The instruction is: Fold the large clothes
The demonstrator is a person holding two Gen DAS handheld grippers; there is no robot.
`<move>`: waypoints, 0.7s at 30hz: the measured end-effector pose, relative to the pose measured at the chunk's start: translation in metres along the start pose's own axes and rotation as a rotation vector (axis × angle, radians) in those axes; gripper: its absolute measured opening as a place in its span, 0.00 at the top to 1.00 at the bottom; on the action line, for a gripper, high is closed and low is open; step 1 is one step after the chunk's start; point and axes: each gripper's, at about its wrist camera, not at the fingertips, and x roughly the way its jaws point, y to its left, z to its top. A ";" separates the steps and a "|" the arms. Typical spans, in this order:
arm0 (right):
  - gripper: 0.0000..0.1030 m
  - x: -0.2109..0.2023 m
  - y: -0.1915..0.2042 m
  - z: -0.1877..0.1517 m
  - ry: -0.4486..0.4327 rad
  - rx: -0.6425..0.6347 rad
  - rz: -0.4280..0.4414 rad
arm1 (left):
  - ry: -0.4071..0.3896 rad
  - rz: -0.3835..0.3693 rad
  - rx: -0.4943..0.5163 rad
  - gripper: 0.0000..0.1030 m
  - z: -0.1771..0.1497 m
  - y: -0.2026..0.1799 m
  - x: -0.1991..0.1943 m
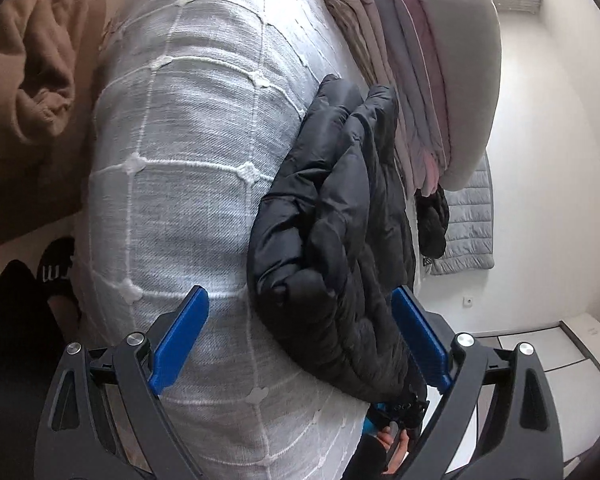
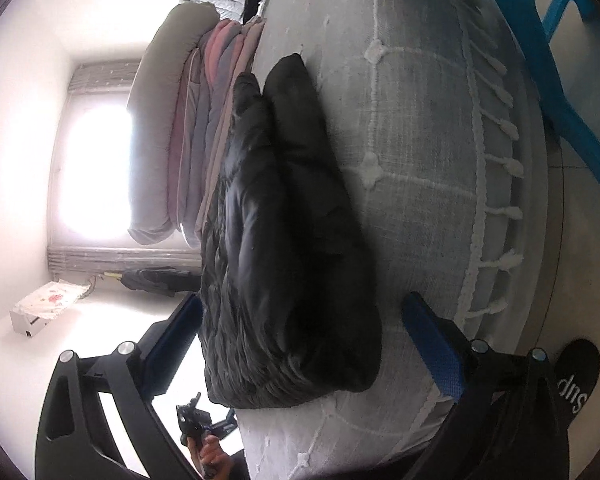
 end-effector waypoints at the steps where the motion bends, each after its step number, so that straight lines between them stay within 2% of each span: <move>1: 0.20 -0.002 0.001 0.000 0.002 -0.006 -0.013 | -0.002 -0.001 0.000 0.14 0.000 -0.002 0.001; 2: 0.35 -0.004 0.001 -0.002 0.003 -0.013 -0.038 | 0.002 -0.003 0.004 0.14 0.000 -0.005 0.004; 3: 0.40 -0.007 0.002 -0.004 0.002 -0.013 -0.042 | 0.002 -0.001 0.007 0.14 0.000 -0.008 0.004; 4: 0.54 -0.011 -0.001 -0.007 0.006 -0.011 -0.011 | -0.001 0.006 0.015 0.14 -0.001 -0.011 0.005; 5: 0.63 -0.012 -0.002 -0.007 0.012 -0.006 0.010 | 0.001 0.012 0.025 0.14 -0.001 -0.015 0.006; 10: 0.65 -0.007 0.005 -0.007 0.030 -0.003 0.033 | 0.009 0.059 0.044 0.14 0.003 -0.026 0.022; 11: 0.72 -0.006 0.007 -0.008 0.030 -0.010 0.036 | 0.011 0.062 0.055 0.18 0.004 -0.029 0.024; 12: 0.74 -0.004 0.008 -0.006 0.026 -0.016 0.040 | 0.014 0.072 0.074 0.23 0.005 -0.032 0.026; 14: 0.82 -0.004 0.011 -0.007 0.015 -0.033 0.053 | 0.036 0.063 0.097 0.73 0.006 -0.035 0.031; 15: 0.84 -0.004 0.015 -0.008 0.002 -0.048 0.047 | 0.056 0.033 0.091 0.77 0.008 -0.033 0.033; 17: 0.87 -0.005 0.020 -0.008 -0.014 -0.060 0.055 | 0.047 0.013 0.106 0.85 0.008 -0.036 0.029; 21: 0.88 -0.015 0.036 -0.015 -0.055 -0.085 0.101 | 0.038 -0.017 0.132 0.88 0.005 -0.046 0.016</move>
